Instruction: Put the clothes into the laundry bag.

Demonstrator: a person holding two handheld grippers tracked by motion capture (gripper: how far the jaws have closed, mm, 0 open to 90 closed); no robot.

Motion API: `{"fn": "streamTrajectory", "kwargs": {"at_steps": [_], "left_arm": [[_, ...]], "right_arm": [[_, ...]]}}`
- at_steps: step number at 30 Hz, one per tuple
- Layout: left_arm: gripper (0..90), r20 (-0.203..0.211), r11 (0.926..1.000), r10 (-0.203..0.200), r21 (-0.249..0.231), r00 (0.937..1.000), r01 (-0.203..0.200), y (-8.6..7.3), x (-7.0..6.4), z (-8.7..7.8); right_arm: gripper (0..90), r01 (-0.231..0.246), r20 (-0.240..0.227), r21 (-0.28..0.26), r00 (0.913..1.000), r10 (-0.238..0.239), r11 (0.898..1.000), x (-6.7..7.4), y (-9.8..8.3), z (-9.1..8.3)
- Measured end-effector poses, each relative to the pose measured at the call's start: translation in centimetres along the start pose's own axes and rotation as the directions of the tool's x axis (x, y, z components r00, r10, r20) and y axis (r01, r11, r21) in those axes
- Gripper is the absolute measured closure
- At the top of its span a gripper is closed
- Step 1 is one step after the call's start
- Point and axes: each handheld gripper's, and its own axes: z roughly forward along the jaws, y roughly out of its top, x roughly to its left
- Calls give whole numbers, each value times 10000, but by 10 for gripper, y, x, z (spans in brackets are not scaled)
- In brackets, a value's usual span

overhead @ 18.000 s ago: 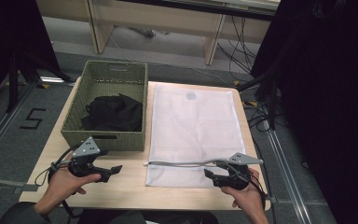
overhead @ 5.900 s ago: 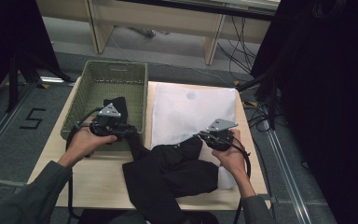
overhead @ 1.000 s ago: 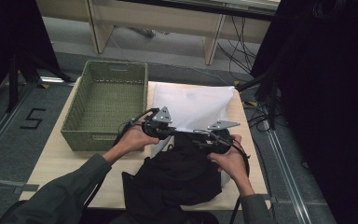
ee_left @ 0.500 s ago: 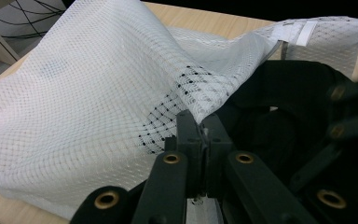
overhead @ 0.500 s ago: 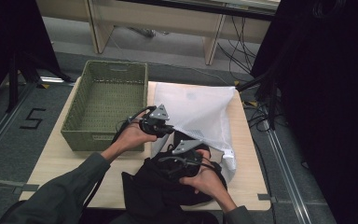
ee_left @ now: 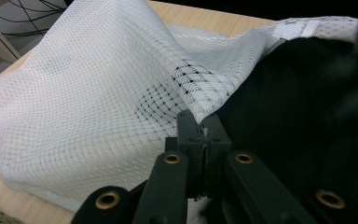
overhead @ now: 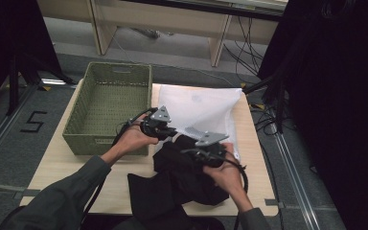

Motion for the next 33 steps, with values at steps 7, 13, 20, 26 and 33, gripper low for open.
{"fn": "streamTrajectory", "kwargs": {"at_steps": [7, 13, 20, 26, 33], "left_arm": [[883, 177, 9996, 219, 168, 9996, -222, 2, -4, 1], [883, 214, 9989, 396, 246, 9990, -402, 1, -5, 4], [881, -16, 10000, 17, 70, 10000, -17, -1, 2, 0], [879, -10, 10000, 29, 94, 10000, -29, -2, 3, 1], [877, -75, 10000, 19, 94, 10000, -18, -3, 5, 0]], "right_arm": [[817, -1491, 1209, 1324, 9837, 1334, 9799, -39, -39, 34], [772, -2021, 1552, 809, 9698, 1879, 9760, -45, -24, 55], [456, -1971, 590, 29, 9787, 1966, 9804, -31, -7, 22], [402, -856, -1350, -391, 9876, 796, 9956, 16, 6, -8], [376, 412, -2799, 636, 9598, -218, 9971, 74, -19, 43]]}}
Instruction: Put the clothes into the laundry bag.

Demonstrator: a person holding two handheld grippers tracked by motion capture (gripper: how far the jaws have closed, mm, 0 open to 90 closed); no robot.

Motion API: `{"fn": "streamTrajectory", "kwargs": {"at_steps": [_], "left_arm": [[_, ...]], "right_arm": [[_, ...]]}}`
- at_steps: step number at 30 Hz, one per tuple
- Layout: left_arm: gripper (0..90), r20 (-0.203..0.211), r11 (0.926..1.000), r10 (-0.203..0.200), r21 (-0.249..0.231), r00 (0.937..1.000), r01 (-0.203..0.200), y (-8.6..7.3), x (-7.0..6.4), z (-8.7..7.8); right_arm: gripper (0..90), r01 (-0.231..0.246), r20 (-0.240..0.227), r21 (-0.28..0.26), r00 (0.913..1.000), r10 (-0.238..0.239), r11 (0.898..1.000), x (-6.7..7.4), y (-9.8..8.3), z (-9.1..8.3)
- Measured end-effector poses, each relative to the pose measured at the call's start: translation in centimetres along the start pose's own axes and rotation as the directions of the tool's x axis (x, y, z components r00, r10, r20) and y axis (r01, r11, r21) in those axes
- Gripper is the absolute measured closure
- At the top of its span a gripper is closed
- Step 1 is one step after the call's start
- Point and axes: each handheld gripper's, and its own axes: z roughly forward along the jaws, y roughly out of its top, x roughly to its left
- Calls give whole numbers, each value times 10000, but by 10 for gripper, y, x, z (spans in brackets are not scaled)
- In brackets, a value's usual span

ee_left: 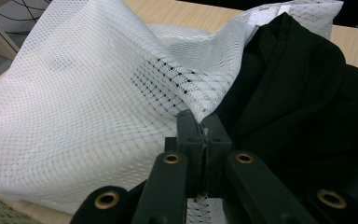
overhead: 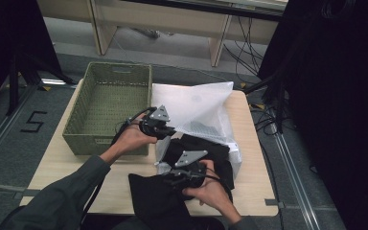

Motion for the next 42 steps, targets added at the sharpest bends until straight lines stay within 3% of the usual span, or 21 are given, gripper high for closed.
{"fn": "streamTrajectory", "kwargs": {"at_steps": [5, 8, 9, 11, 12, 15, 17, 19, 20, 21, 22, 25, 26, 28, 30, 31, 34, 35, 37, 38, 42], "left_arm": [[876, -21, 10000, -62, 40, 10000, 62, -1, 1, -1], [876, -63, 10000, -43, -12, 10000, 43, 0, 0, 0], [876, -56, 10000, -45, 86, 10000, 46, 0, -1, -1], [876, -46, 9999, 77, 150, 10000, -76, 0, -2, -1], [876, -38, 9999, 115, 63, 9999, -115, 0, -1, -1], [876, -21, 9996, 209, 181, 9998, -209, 0, 0, -1], [876, -15, 10000, 61, 53, 10000, -61, 0, -1, -1], [876, 3, 10000, 48, 34, 10000, -48, 1, -1, -1], [877, 53, 10000, 51, 60, 10000, -51, 2, -2, -1], [877, 53, 10000, 51, 60, 10000, -51, 2, -2, -1], [877, 88, 10000, 65, 53, 9999, -66, 1, -3, 0], [878, 137, 9999, -8, 144, 9999, 6, 1, -4, 2], [879, 135, 9997, 118, 203, 9998, -120, 1, -5, 1], [879, 146, 9996, 188, 192, 9997, -191, 2, -5, 1], [880, 127, 9998, 65, 169, 9999, -67, 2, -6, 1], [880, 140, 9993, 299, 222, 9995, -302, 2, -4, 0], [880, 146, 9995, 121, 285, 9998, -125, 1, -2, 0], [880, 131, 9996, 119, 267, 9998, -123, 1, -2, 0], [880, 126, 9996, 185, 213, 9997, -188, 1, -2, 0], [880, 93, 9999, 85, 108, 9999, -86, 1, -4, 0], [879, 60, 9997, 109, 196, 9999, -110, 1, -3, -1]], "right_arm": [[333, 112, -408, 546, 9991, -90, 9984, 17, -7, 19], [298, 616, -534, 1775, 9972, -529, 9822, 23, -18, 36], [345, 878, -528, 1714, 9954, -798, 9813, 25, -21, 40], [633, 1054, -404, 1911, 9942, -994, 9759, 26, -18, 37], [783, 1382, -795, 2006, 9890, -1245, 9699, 23, -16, 32], [850, 1800, -686, 1740, 9830, -1704, 9682, 16, -13, 22], [868, 1413, -179, 1260, 9900, -1401, 9819, 6, -6, 4], [873, 1188, 788, 440, 9894, -1219, 9919, -12, 4, -17], [873, 742, 1956, -225, 9783, -684, 9970, -32, 10, -37], [873, 742, 1956, -225, 9783, -684, 9970, -32, 10, -37], [874, 533, 2361, -460, 9709, -410, 9975, -43, 12, -45], [874, 182, 3921, -363, 9199, -25, 9992, -75, 14, -52], [874, -109, 4120, -288, 9109, 218, 9995, -87, 11, -48], [873, -964, 4126, 191, 9074, 800, 9952, -116, -5, -21], [873, -1120, 4216, 526, 9033, 796, 9923, -120, -10, -10], [872, -1137, 4262, 764, 9019, 706, 9906, -122, -14, -3], [774, -1322, 4324, 252, 8951, 1084, 9909, -122, -10, -13], [713, -1528, 4449, 29, 8852, 1356, 9882, -120, -8, -18], [650, -1521, 4488, -140, 8823, 1421, 9883, -120, -7, -23], [591, -1678, 4304, -310, 8875, 1646, 9853, -118, -5, -30], [467, -1331, 3455, -893, 9253, 1560, 9871, -96, -2, -58]]}}
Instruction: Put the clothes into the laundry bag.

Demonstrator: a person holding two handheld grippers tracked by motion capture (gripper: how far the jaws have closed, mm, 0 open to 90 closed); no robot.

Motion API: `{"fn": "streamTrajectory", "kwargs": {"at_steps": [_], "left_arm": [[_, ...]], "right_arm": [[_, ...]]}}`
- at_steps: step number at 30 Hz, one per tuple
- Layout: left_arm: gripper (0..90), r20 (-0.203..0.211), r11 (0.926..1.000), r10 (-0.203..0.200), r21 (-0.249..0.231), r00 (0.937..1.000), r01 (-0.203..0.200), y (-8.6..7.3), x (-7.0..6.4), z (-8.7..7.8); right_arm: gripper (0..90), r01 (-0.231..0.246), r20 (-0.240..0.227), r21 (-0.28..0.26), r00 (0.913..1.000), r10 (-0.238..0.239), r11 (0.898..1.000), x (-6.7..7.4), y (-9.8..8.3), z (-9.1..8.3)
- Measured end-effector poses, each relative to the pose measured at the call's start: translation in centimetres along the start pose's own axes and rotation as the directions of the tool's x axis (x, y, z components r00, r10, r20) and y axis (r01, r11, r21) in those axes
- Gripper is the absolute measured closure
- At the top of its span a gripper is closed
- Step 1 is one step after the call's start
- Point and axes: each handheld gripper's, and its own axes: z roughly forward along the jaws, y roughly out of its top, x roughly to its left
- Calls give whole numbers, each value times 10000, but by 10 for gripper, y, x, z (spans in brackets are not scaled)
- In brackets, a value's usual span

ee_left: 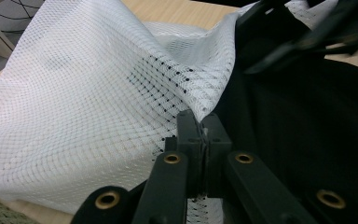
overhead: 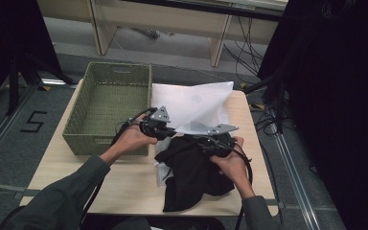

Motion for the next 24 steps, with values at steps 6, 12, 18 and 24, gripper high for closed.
{"fn": "streamTrajectory", "kwargs": {"at_steps": [6, 12, 18, 24], "left_arm": [[878, 0, 10000, -53, -35, 10000, 53, 0, 0, 1], [878, -7, 10000, -20, 98, 10000, 20, 0, 0, 0], [877, 18, 10000, -85, -10, 10000, 85, -1, 0, 1], [877, 25, 9999, 75, 83, 10000, -75, -1, 0, 1]], "right_arm": [[398, 807, -1272, -560, 9880, -873, 9952, 35, -3, -33], [352, 813, -2883, 21, 9544, -772, 9967, 77, -32, -18], [265, 1062, -3150, 1027, 9466, -690, 9890, 94, -54, 2], [216, 2285, -3340, 2067, 9304, -1510, 9513, 116, -71, 24]]}}
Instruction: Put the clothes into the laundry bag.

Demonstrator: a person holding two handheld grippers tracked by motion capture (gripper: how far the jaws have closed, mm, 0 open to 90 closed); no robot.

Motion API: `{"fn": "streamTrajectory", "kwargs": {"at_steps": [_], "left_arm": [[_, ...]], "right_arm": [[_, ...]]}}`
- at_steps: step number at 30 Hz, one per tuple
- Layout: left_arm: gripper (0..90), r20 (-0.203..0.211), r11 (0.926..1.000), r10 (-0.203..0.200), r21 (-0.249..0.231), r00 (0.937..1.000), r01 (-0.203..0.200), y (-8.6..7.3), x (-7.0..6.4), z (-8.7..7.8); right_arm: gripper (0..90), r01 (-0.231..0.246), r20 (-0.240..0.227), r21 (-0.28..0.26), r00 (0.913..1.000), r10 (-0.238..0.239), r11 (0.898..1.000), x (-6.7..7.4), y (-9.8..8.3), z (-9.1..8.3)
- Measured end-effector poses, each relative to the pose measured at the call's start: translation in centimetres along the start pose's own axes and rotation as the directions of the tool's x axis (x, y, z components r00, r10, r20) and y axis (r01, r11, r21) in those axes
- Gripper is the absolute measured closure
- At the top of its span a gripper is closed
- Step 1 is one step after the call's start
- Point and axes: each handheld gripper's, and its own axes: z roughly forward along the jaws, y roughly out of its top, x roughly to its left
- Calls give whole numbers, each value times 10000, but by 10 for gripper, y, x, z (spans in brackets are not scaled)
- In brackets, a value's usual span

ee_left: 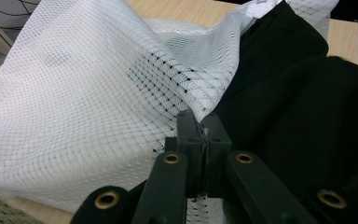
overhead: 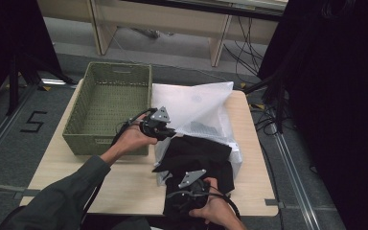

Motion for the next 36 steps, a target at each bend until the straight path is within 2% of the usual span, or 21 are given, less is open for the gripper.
{"fn": "streamTrajectory", "kwargs": {"at_steps": [2, 4, 7, 10, 11, 12, 13, 14, 16, 19, 21, 22, 24, 25, 26, 28, 30, 31, 34, 35, 36], "left_arm": [[878, 6, 10000, 7, 21, 10000, -7, 0, 0, 0], [880, 48, 10000, -20, 61, 10000, 20, 0, 0, 0], [881, 87, 9999, 114, 99, 9999, -115, 0, -1, 0], [882, 77, 10000, -81, -9, 9999, 81, 1, -3, 0], [882, 108, 10000, -6, 0, 9999, 6, 1, -3, -1], [882, 219, 10000, -7, -14, 9998, 8, 2, -4, -1], [883, 219, 10000, -7, -14, 9998, 8, 2, -4, -1], [883, 179, 9993, 350, -153, 9992, -347, 3, -2, 0], [884, 297, 10000, -15, -3, 9996, 15, 3, -7, 1], [884, 393, 10000, -15, 46, 9992, 13, 3, -11, 2], [885, 484, 9998, 188, 92, 9987, -193, 5, -11, -1], [886, 447, 9998, 195, 65, 9988, -198, 6, -12, -2], [886, 415, 10000, 52, 26, 9991, -53, 6, -12, -4], [886, 415, 10000, 52, 26, 9991, -53, 6, -12, -4], [886, 397, 9999, 122, 99, 9991, -126, 5, -11, -5], [886, 404, 9996, 268, 94, 9988, -272, 6, -10, -6], [886, 359, 9995, 284, 146, 9990, -289, 6, -11, -5], [885, 255, 9998, 188, 43, 9995, -189, 6, -13, -4], [872, -90, 9960, 763, 479, 9970, -757, 5, -15, 1], [850, -182, 9975, 589, 404, 9981, -582, 2, -16, 4], [818, -272, 9980, 470, 444, 9985, -458, 0, -16, 6]], "right_arm": [[307, -88, 216, 20, 9997, 87, 10000, 3, 2, 1], [696, 75, 99, -386, 9999, -71, 9992, 2, 3, -1], [784, 155, -107, -192, 9998, -157, 9997, -3, 3, -5], [798, 244, 394, -833, 9990, -211, 9962, -10, 10, -13], [798, -74, 557, -1189, 9983, 141, 9929, -14, 15, -21], [799, -248, 1099, -2043, 9928, 481, 9786, -30, 26, -36], [799, -248, 1099, -2043, 9928, 481, 9786, -30, 26, -36], [799, -353, 1324, -2238, 9890, 663, 9740, -40, 31, -42], [799, -629, 2073, -2512, 9712, 1171, 9659, -70, 48, -44], [799, -1113, 2026, -2421, 9657, 1624, 9638, -91, 58, -36], [799, -1654, 2035, -2767, 9526, 2260, 9466, -108, 64, -24], [799, -1907, 1906, -2603, 9508, 2441, 9465, -115, 66, -23], [799, -2538, 1584, -3226, 9353, 3164, 9119, -130, 69, -18], [799, -2538, 1584, -3226, 9353, 3164, 9119, -130, 69, -18], [800, -2777, 1485, -3368, 9279, 3420, 8997, -132, 69, -19], [800, -2713, 1401, -3402, 9322, 3338, 9004, -134, 70, -26], [800, -2846, 1222, -3745, 9283, 3513, 8825, -131, 74, -32], [800, -2674, 1331, -3856, 9310, 3400, 8831, -132, 76, -35], [800, -2594, 1470, -3848, 9302, 3363, 8858, -132, 75, -30], [800, -2946, 1332, -3563, 9233, 3603, 8867, -129, 74, -26], [799, -2766, 1375, -3517, 9297, 3416, 8943, -132, 71, -21]]}}
